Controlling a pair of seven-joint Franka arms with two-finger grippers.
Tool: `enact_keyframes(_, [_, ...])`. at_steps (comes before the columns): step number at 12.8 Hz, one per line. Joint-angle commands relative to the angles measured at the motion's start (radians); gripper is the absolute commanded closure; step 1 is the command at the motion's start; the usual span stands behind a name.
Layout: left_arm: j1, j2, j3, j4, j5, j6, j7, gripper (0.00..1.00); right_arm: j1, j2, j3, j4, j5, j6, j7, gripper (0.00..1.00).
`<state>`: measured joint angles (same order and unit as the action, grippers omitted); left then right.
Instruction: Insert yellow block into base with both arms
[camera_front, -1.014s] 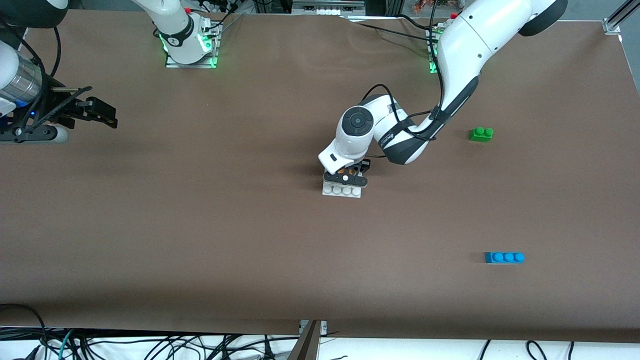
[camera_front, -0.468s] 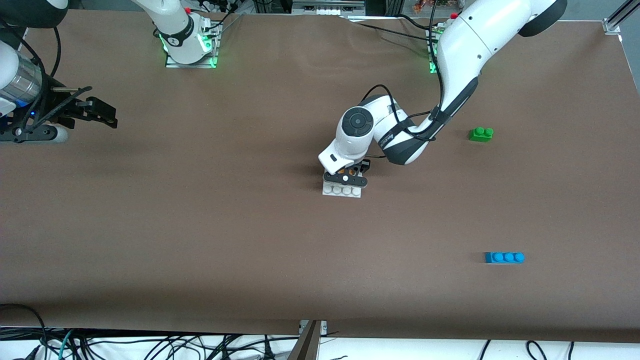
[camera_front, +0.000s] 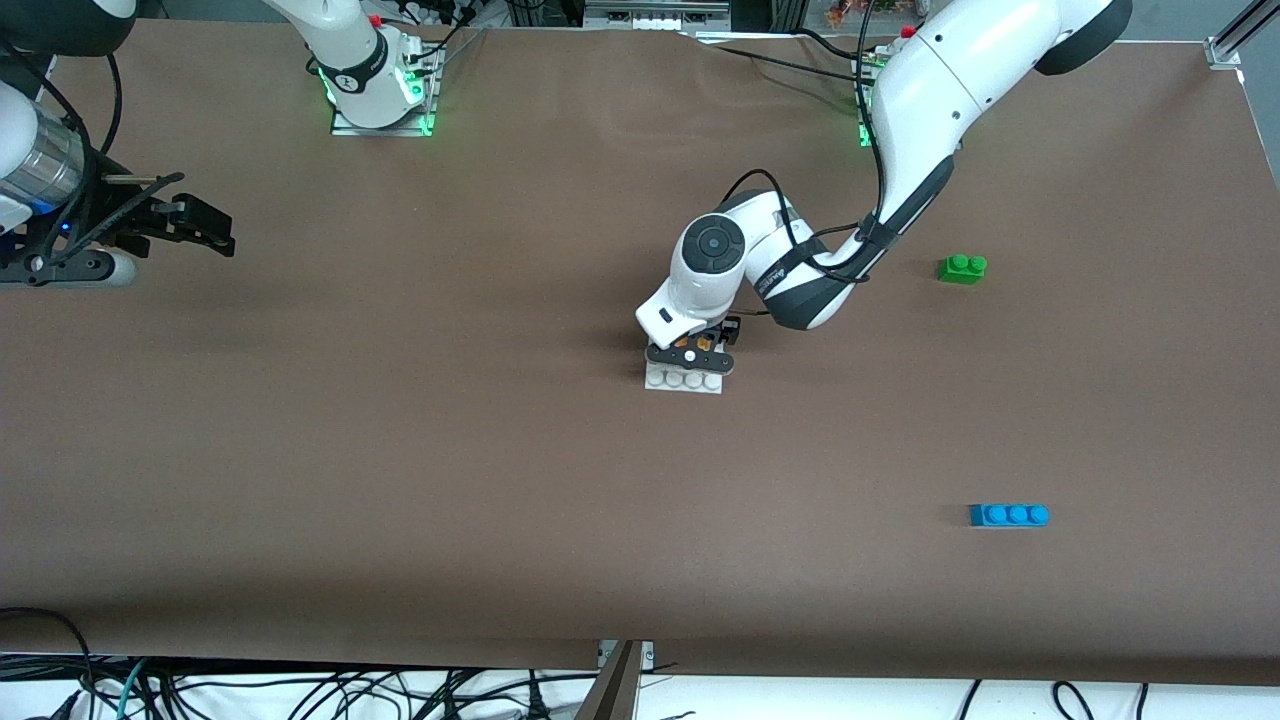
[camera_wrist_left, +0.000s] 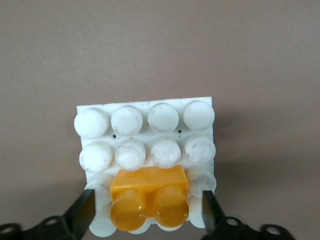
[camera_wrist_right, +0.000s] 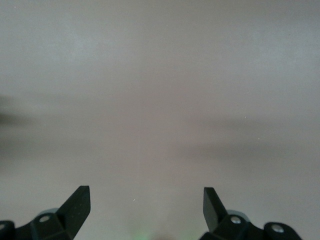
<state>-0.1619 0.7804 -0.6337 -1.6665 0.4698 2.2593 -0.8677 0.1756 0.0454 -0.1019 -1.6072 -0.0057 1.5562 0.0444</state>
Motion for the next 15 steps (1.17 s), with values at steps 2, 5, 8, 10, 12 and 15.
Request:
enact_keyframes(2, [0.001,-0.018,-0.001,0.017,0.026,-0.023,-0.050,0.00,-0.007,0.008,0.007,0.024,0.000,-0.007,0.008,0.00])
enact_keyframes(5, [0.030,-0.131,-0.006,0.024,-0.040,-0.138,-0.040,0.00,-0.007,0.008,0.007,0.024,0.000,-0.007,0.008,0.00])
enact_keyframes(8, [0.074,-0.290,0.002,0.024,-0.154,-0.243,0.028,0.00,-0.007,0.008,0.007,0.024,0.000,-0.007,0.008,0.00])
enact_keyframes(10, [0.084,-0.409,0.064,0.030,-0.190,-0.329,0.085,0.00,-0.007,0.008,0.007,0.024,0.000,-0.007,0.008,0.00])
enact_keyframes(12, [0.091,-0.527,0.161,0.030,-0.296,-0.397,0.262,0.00,-0.007,0.008,0.007,0.024,0.000,-0.007,0.008,0.00])
enact_keyframes(15, [0.105,-0.644,0.334,0.027,-0.411,-0.489,0.504,0.00,-0.005,0.008,0.007,0.024,0.000,-0.007,0.008,0.00])
